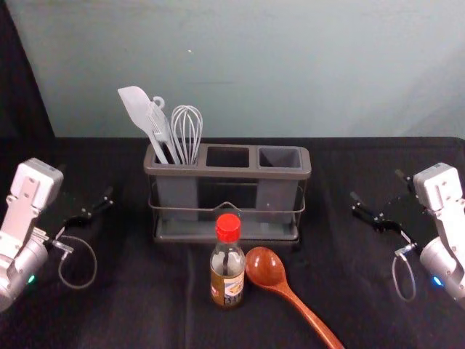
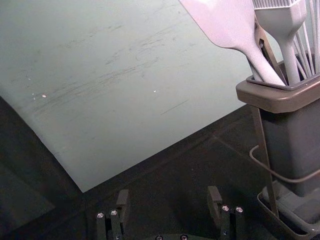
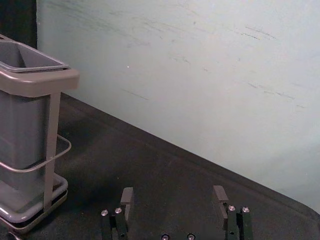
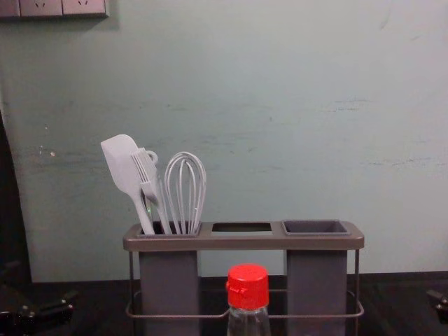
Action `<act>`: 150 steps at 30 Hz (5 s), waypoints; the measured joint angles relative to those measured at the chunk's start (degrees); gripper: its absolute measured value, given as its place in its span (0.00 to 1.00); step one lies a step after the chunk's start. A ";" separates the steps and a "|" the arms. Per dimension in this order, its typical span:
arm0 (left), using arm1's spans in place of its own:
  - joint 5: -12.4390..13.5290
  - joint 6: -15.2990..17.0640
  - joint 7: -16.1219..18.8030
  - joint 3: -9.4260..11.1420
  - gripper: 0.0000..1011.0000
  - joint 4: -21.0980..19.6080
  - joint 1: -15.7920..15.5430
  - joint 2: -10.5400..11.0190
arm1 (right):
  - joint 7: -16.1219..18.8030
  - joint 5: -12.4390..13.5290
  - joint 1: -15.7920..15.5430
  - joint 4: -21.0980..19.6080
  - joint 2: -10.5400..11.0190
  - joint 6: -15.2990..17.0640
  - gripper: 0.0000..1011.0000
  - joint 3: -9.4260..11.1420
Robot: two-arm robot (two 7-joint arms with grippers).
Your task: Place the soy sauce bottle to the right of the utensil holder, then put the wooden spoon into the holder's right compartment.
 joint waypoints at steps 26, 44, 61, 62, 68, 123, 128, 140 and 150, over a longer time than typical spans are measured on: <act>0.00 0.00 0.00 0.00 1.00 0.00 0.00 0.00 | 0.00 0.00 0.00 0.00 0.00 0.00 0.99 0.00; 0.00 0.00 0.00 0.00 1.00 0.00 0.00 0.00 | 0.03 -0.45 -0.43 -1.17 0.21 -0.01 0.99 0.38; 0.00 0.00 0.00 0.00 1.00 0.00 0.00 0.00 | 5.34 9.06 -22.88 -21.16 7.39 -12.45 0.99 9.79; 0.00 0.00 0.00 0.00 1.00 0.00 0.00 0.00 | 6.27 9.61 -23.57 -21.78 7.81 -12.91 0.99 9.88; 0.00 0.00 0.00 0.00 1.00 0.00 0.00 0.00 | 15.30 13.48 -25.00 -24.84 10.46 -13.42 0.99 8.36; 0.00 0.00 0.00 0.00 1.00 0.00 0.00 0.00 | 34.40 8.76 2.79 -10.51 -6.81 6.02 0.99 -5.57; 0.00 0.00 0.00 0.00 1.00 0.00 0.00 0.00 | 34.37 8.82 2.72 -10.57 -6.73 6.01 0.94 -5.52; 0.00 0.00 0.00 0.00 1.00 0.00 0.00 0.00 | 34.34 8.91 2.64 -10.64 -6.66 5.96 0.63 -5.45; 0.00 0.00 0.00 0.00 1.00 0.00 0.00 0.00 | 34.33 8.95 2.60 -10.69 -6.61 5.92 0.38 -5.43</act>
